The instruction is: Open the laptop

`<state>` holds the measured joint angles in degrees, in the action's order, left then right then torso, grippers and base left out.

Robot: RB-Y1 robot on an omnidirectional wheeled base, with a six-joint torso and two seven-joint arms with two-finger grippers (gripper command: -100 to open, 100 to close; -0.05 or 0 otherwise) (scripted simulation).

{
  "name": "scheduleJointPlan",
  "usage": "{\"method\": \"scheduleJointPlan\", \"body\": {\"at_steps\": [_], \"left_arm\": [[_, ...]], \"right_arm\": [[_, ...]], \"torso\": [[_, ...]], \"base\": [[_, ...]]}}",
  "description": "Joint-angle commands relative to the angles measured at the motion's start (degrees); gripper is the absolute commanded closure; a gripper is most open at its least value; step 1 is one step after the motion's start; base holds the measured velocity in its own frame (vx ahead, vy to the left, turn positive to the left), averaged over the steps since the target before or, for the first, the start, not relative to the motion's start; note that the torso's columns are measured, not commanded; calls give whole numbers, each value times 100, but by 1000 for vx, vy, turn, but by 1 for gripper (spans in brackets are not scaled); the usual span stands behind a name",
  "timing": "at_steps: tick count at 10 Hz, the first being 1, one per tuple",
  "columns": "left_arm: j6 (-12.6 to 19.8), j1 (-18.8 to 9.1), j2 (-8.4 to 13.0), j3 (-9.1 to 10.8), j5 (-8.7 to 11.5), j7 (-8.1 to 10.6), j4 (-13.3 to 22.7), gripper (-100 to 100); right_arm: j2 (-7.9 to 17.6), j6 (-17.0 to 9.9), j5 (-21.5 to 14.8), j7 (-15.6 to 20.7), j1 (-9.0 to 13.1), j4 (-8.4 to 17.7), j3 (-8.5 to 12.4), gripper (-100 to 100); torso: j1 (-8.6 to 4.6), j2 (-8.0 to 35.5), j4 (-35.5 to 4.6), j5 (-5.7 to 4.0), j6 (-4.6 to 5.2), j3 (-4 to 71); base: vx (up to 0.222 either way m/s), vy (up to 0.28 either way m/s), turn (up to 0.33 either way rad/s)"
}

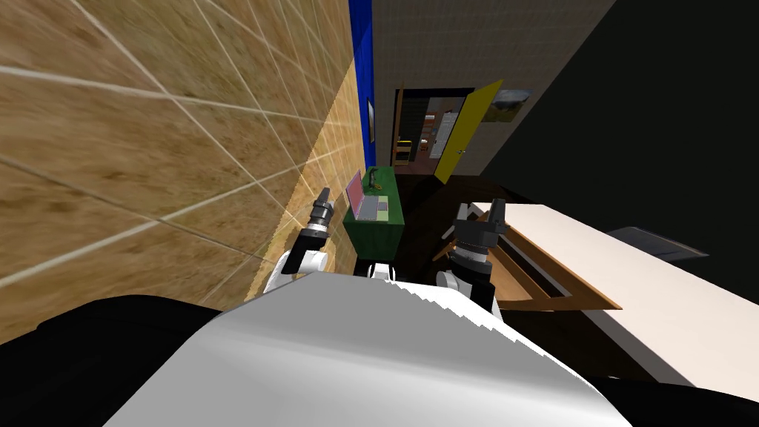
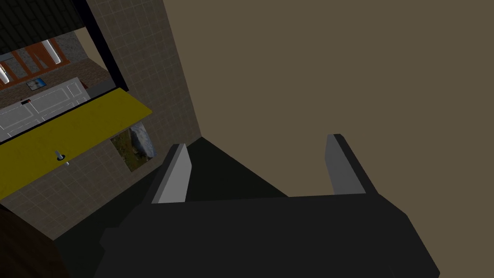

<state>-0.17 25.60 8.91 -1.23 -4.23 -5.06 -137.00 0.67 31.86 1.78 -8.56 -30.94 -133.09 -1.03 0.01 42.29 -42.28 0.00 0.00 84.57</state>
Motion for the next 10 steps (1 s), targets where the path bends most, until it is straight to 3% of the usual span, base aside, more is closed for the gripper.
{"method": "scheduleJointPlan", "body": {"at_steps": [1,10], "left_arm": [[445,-7,56,25,-14,9,-110,-100],[1739,-64,477,87,-76,14,-281,-100]], "right_arm": [[0,0,0,0,0,0,0,0],[0,0,0,0,0,0,0,0]], "torso": [[-3,2,-1,-1,0,-1],[3,1,-1,1,0,-1]], "base": [[43,-16,-23],[36,-12,-21]]}}
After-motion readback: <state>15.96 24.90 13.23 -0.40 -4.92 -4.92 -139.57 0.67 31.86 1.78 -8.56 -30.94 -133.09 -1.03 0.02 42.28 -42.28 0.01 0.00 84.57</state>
